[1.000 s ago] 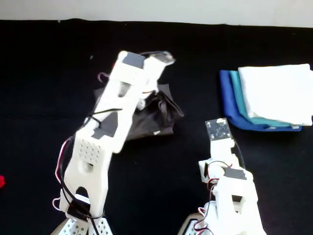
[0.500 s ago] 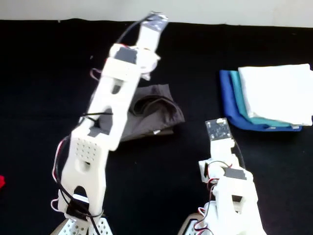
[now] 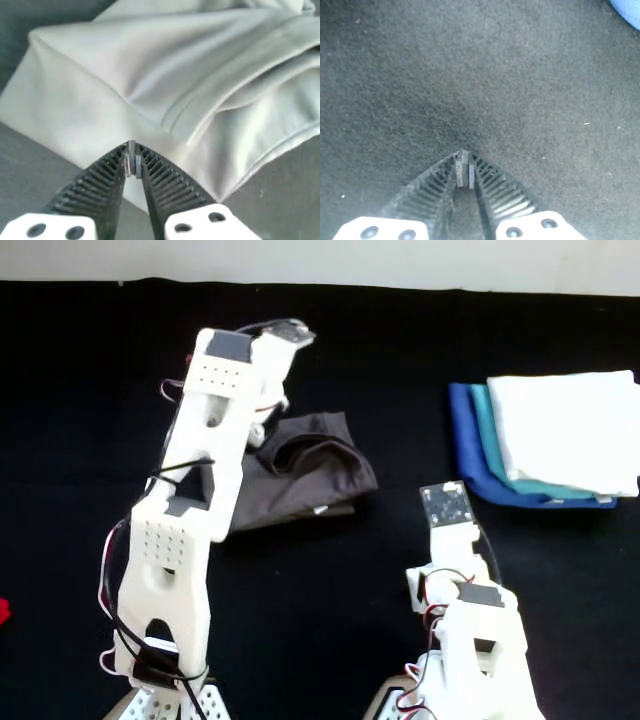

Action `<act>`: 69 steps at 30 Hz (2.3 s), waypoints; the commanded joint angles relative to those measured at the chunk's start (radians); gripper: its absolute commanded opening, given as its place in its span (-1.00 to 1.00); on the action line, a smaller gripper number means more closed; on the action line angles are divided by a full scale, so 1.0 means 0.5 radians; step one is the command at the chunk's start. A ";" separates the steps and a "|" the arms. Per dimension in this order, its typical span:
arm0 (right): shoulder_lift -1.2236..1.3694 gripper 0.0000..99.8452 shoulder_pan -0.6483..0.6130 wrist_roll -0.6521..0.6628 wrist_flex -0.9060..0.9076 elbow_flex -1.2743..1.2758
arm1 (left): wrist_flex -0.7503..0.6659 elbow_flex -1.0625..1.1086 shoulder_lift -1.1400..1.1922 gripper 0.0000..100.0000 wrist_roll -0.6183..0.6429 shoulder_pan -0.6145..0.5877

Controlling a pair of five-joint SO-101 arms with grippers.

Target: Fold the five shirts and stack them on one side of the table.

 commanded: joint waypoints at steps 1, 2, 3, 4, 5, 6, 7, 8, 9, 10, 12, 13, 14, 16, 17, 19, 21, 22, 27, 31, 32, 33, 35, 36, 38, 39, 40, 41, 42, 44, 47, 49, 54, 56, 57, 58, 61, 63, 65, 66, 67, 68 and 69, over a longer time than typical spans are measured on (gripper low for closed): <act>-0.002 -0.98 0.020 0.006 -0.057 0.026 | -0.049 -0.051 0.084 -0.98 -0.018 0.109; -0.002 -0.98 0.020 0.006 -0.057 0.026 | -0.092 -0.100 0.112 -0.98 -0.015 0.130; -0.002 -0.98 0.020 0.006 -0.057 0.026 | -0.138 -0.158 0.133 -0.98 -0.015 0.146; -0.002 -0.98 0.020 0.006 -0.057 0.026 | -0.190 -0.226 0.155 -0.98 -0.015 0.164; -0.002 -0.98 0.020 0.006 -0.057 0.026 | -0.252 -0.290 0.173 -0.98 -0.012 0.180; -0.002 -0.98 0.020 0.006 -0.057 0.026 | -0.328 -0.348 0.204 -0.98 0.015 0.189; -0.002 -0.98 0.020 0.006 -0.057 0.026 | -0.408 -0.394 0.238 -0.98 0.049 0.195; -0.002 -0.98 0.020 0.006 -0.057 0.026 | -0.503 -0.443 0.281 -0.98 0.086 0.195; -0.002 -0.98 0.020 0.006 -0.057 0.026 | -0.595 -0.480 0.327 -0.98 0.114 0.192; -0.002 -0.98 0.020 0.006 -0.057 0.026 | -0.687 -0.520 0.379 -0.98 0.144 0.186; -0.002 -0.98 0.020 0.006 -0.057 0.026 | -0.847 -0.609 0.477 -0.98 0.199 0.180; -0.002 -0.98 0.020 0.006 -0.057 0.026 | -0.899 -0.658 0.511 -0.98 0.227 0.167; -0.002 -0.98 0.020 0.006 -0.057 0.026 | -0.930 -0.720 0.542 -0.98 0.258 0.161; -0.002 -0.98 0.020 0.006 -0.057 0.026 | -0.939 -0.870 0.572 -0.98 0.322 0.146; -0.002 -0.98 0.020 0.006 -0.057 0.026 | -0.939 -0.941 0.578 -0.98 0.347 0.137; -0.002 -0.98 0.020 0.006 -0.057 0.026 | -0.924 -1.073 0.572 -0.98 0.384 0.081; -0.002 -0.98 0.020 0.006 -0.057 0.026 | -0.868 -1.223 0.572 -0.98 0.442 0.020; -0.002 -0.98 0.020 0.006 -0.057 0.026 | -0.810 -1.293 0.572 -0.98 0.460 -0.008; -0.002 -0.98 0.020 0.006 -0.060 0.026 | -0.270 -1.484 0.585 -0.98 0.454 -0.078; -0.002 -0.98 0.020 0.006 -0.060 0.026 | 0.046 -1.481 0.603 -0.98 0.451 -0.032; -0.002 -0.98 0.020 0.006 -0.060 0.026 | 0.064 -1.465 0.624 -0.98 0.451 0.008; -0.002 -0.98 0.020 0.006 -0.060 0.026 | 0.068 -1.465 0.649 -0.98 0.454 0.048; -0.002 -0.98 0.020 0.006 -0.060 0.026 | 0.034 -1.465 0.710 -0.98 0.454 0.155; -0.002 -0.98 0.020 0.006 -0.060 0.026 | -0.003 -1.456 0.747 -0.98 0.454 0.213; -0.002 -0.98 0.020 0.006 -0.060 0.026 | -0.092 -1.465 0.842 -0.98 0.454 0.324; -0.002 -0.98 0.020 0.006 -0.060 0.026 | -0.135 -1.468 0.882 -0.98 0.454 0.370; -0.002 -0.98 0.020 0.006 -0.060 0.026 | -0.163 -1.468 0.925 -0.98 0.454 0.413; -0.002 -0.98 0.020 0.006 -0.060 0.026 | -0.169 -1.468 0.956 -0.98 0.454 0.446; -0.002 -0.98 0.020 0.006 -0.060 0.026 | -0.147 -1.468 0.977 -0.98 0.454 0.480; -0.002 -0.98 0.020 0.006 -0.060 0.026 | -0.015 -1.468 0.987 -0.98 0.454 0.502; -0.002 -0.98 0.020 0.006 -0.060 0.026 | 0.175 -1.511 0.971 -0.98 0.457 0.474; -0.002 -0.98 0.020 0.006 -0.060 0.026 | 0.193 -1.588 0.931 -0.98 0.466 0.425; -0.002 -0.98 0.020 0.009 -0.060 0.026 | 0.196 -1.557 0.640 -0.98 0.466 0.416; -0.002 -0.98 0.020 0.009 -0.060 0.026 | 0.196 -1.475 0.529 -0.98 0.460 0.391; -0.002 -0.98 0.020 0.009 -0.060 0.026 | 0.196 -1.416 0.486 -0.98 0.460 0.358; -0.002 -0.98 0.020 0.009 -0.060 0.026 | 0.196 -1.339 0.459 -0.98 0.460 0.324; -0.002 -0.98 0.020 0.009 -0.060 0.026 | 0.196 -1.069 0.425 -0.98 0.460 0.204; -0.002 -0.98 0.020 0.009 -0.060 0.026 | 0.196 -0.895 0.410 -0.98 0.463 0.133; -0.002 -0.98 0.020 0.009 -0.060 0.026 | 0.199 -0.723 0.339 -0.98 0.466 0.075; -0.002 -0.98 0.020 0.012 -0.060 0.026 | 0.199 -0.621 0.284 -0.98 0.466 0.054; -0.002 -0.98 0.020 0.012 -0.060 0.026 | 0.199 -0.517 0.222 -0.98 0.466 0.044; -0.002 -0.98 0.020 0.012 -0.060 0.026 | 0.199 -0.394 0.146 -0.98 0.466 0.041; -0.002 -0.98 0.020 0.012 -0.060 0.026 | 0.193 -0.259 0.075 -0.98 0.460 0.038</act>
